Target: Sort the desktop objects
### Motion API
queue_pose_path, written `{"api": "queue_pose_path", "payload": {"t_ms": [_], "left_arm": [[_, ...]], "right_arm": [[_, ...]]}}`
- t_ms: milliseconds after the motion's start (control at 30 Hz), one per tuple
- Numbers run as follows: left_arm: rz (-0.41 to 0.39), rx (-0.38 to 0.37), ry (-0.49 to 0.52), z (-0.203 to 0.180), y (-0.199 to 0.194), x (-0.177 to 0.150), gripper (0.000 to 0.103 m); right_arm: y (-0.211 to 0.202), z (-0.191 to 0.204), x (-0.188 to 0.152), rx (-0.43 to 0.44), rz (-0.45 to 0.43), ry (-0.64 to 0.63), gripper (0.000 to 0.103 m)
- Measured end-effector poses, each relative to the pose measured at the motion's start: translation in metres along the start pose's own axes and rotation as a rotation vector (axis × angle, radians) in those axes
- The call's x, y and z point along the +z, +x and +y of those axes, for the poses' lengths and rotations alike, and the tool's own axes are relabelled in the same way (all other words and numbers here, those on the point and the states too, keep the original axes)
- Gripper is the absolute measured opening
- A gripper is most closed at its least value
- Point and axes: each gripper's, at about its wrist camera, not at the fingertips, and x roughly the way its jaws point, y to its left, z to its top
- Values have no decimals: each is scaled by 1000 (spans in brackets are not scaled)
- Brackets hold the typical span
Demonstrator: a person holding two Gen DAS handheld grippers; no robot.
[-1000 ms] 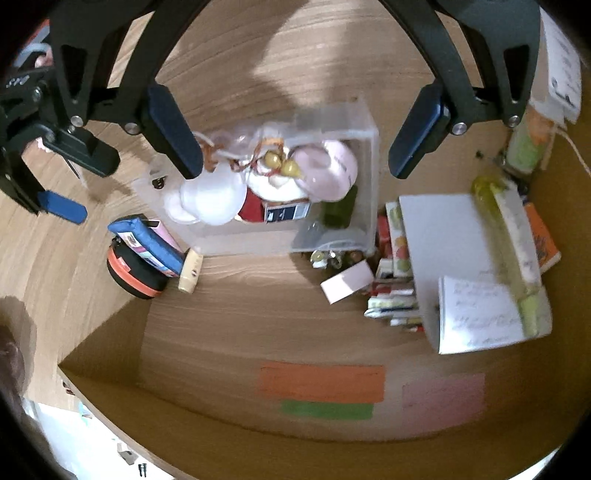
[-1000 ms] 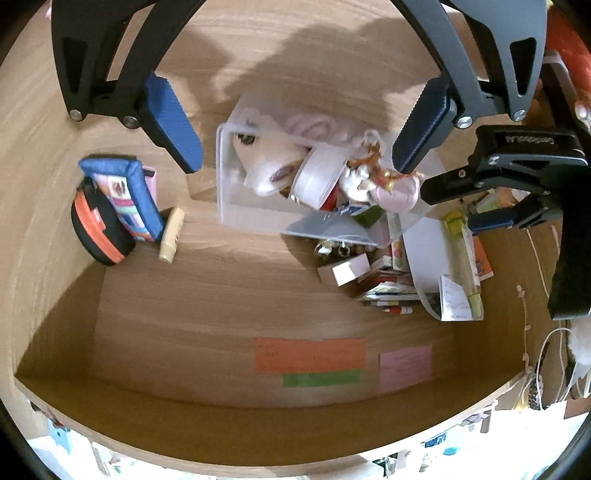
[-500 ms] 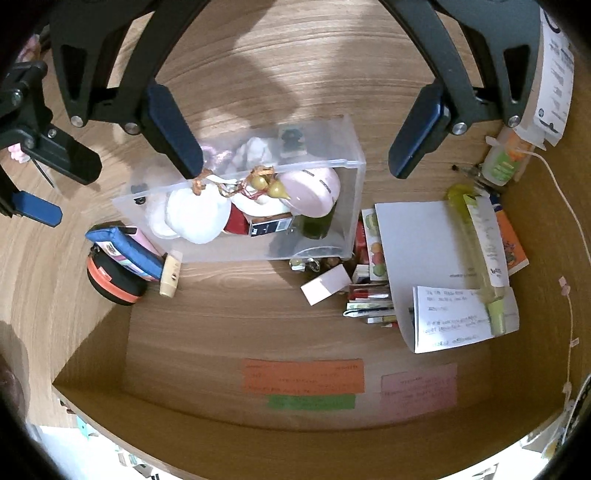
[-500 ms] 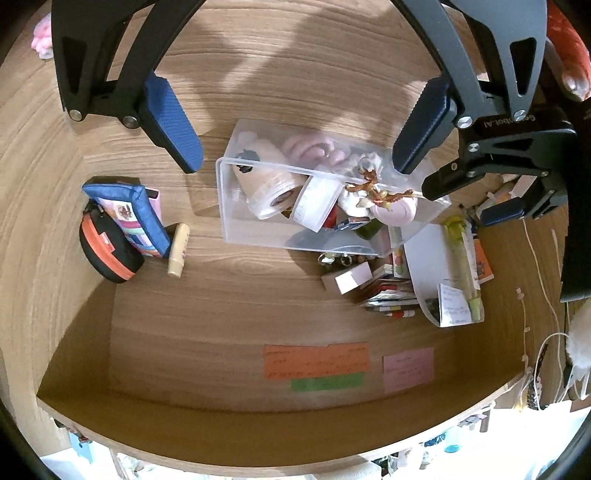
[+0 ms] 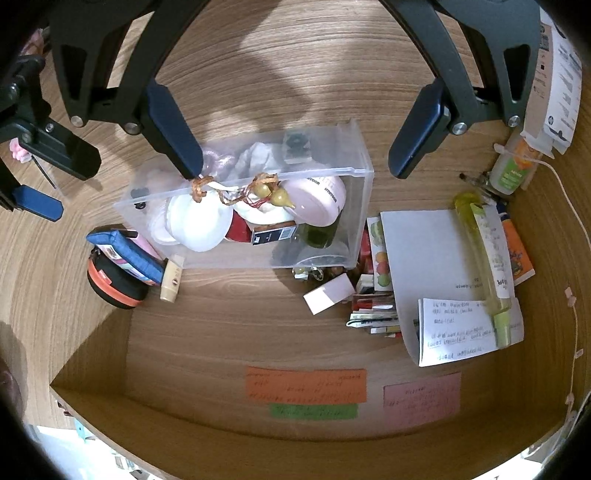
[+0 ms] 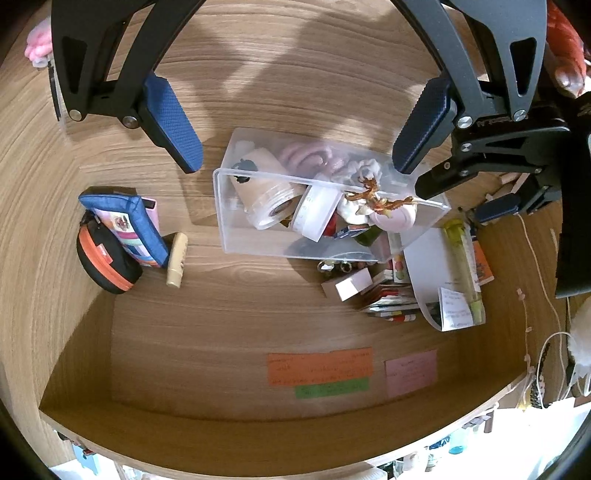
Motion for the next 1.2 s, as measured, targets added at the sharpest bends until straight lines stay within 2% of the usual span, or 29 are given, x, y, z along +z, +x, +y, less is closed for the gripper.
{"api": "queue_pose_path", "payload": {"t_ms": [1200], "left_arm": [[-6, -8, -10, -1, 2, -1, 102]], "right_arm": [[-1, -4, -1, 17, 1, 31, 103]]}}
